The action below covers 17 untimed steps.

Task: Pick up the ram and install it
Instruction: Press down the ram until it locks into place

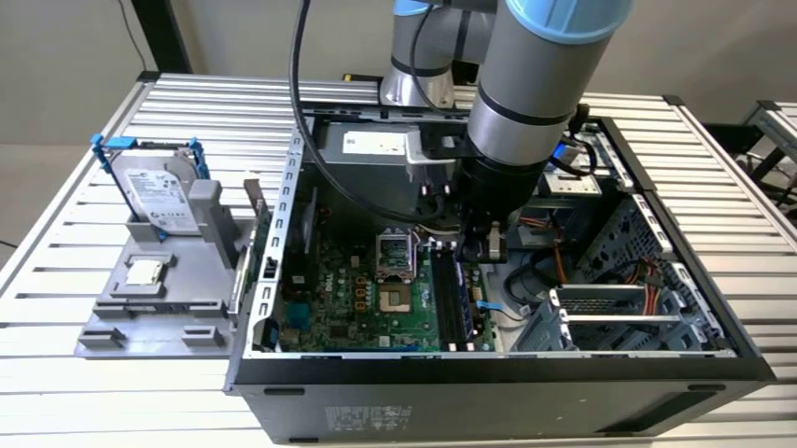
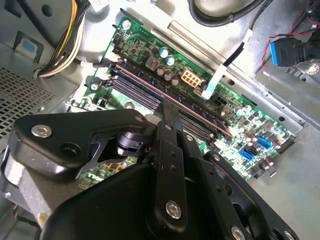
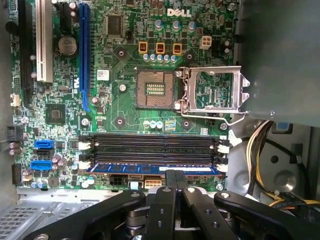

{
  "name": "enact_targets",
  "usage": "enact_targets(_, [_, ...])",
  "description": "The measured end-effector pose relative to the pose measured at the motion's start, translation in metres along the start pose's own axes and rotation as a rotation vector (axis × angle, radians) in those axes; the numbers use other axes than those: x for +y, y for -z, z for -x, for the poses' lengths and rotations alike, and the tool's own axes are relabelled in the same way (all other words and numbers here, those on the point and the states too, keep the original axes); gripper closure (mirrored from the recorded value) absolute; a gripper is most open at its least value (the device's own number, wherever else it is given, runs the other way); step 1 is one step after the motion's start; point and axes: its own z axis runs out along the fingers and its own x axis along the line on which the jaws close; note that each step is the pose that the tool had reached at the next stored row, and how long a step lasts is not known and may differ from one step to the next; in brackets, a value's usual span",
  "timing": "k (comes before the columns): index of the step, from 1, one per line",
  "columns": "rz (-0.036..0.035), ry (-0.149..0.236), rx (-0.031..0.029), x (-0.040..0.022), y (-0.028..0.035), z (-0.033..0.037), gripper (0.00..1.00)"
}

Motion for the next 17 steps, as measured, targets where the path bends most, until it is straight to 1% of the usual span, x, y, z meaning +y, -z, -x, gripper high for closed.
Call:
enact_targets(12, [0.0001, 0.000, 0.0004, -0.0010, -0.0111, -0.0012, 1.00])
enact_targets(17, [0.0001, 0.000, 0.0005, -0.0025, -0.0128, -0.0041, 1.00])
